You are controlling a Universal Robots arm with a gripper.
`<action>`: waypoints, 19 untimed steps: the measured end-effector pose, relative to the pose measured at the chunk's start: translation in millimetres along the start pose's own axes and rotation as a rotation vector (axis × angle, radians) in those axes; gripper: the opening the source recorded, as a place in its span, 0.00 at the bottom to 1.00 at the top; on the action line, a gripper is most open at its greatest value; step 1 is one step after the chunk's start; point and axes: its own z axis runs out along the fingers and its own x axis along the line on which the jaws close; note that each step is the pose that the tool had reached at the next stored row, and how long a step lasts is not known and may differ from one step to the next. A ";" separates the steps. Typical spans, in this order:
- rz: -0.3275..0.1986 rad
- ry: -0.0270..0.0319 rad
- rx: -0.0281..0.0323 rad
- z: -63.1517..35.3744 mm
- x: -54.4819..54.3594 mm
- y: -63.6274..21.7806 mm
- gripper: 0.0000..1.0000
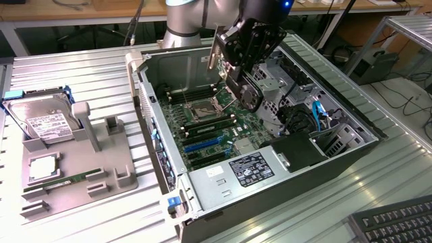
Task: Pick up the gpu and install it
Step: 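Insert the gpu into the slot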
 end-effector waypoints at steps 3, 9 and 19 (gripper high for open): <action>-0.061 0.0015 0.0015 0.4 0.0 0.0 0.26; -0.210 0.0052 0.0054 4.7 -0.2 -0.1 0.26; -0.441 0.0108 0.0112 12.7 -0.3 -0.3 0.26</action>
